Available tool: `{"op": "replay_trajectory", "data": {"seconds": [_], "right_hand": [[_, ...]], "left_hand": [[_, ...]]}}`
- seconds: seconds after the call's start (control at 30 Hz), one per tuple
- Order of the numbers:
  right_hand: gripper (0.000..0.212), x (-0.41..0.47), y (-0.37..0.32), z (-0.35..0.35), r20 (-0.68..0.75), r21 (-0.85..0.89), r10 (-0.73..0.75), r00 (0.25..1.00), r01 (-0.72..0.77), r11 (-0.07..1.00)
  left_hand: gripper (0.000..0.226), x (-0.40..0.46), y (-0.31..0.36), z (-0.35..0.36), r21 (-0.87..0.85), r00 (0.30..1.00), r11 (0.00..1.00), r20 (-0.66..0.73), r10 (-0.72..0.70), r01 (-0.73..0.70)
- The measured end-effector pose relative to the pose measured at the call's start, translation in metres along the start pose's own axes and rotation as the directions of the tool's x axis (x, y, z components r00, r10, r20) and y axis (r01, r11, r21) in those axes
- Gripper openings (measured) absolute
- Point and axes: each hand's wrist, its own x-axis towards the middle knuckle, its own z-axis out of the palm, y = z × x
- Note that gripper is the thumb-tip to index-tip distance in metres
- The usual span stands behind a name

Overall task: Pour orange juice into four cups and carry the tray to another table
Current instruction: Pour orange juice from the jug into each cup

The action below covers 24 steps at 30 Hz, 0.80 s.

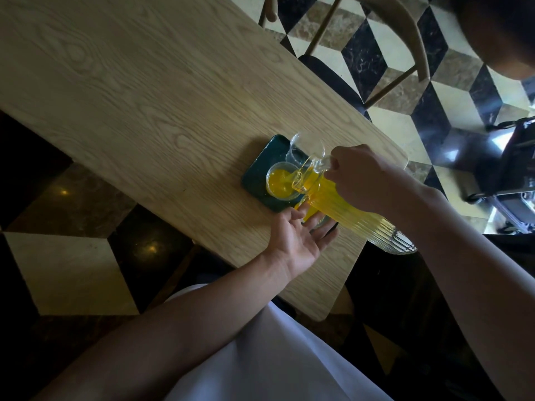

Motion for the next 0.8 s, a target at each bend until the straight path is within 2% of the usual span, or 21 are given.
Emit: {"op": "replay_trajectory", "data": {"seconds": [0.2,0.43,0.7,0.8], "right_hand": [[0.031,-0.005,0.000,-0.003,-0.023,-0.011,-0.006,1.000,0.005,1.000],[0.023,-0.017,-0.003,-0.013,-0.062,0.024,-0.062,0.996,0.063,0.998],[0.036,-0.032,-0.010,-0.021,-0.117,0.123,-0.054,0.992,0.068,0.990],[0.031,-0.039,-0.011,-0.026,-0.131,0.166,-0.051,0.990,0.073,0.983]], "left_hand": [[0.062,-0.002,-0.002,0.003,-0.006,1.000,1.000,-0.003,0.012,-0.012],[0.059,-0.008,0.004,0.006,0.008,0.999,0.999,0.023,0.047,-0.047],[0.043,-0.015,0.016,0.003,0.102,0.988,0.984,0.077,0.136,-0.144],[0.042,-0.019,0.017,0.003,0.141,0.982,0.974,0.093,0.165,-0.177]]}}
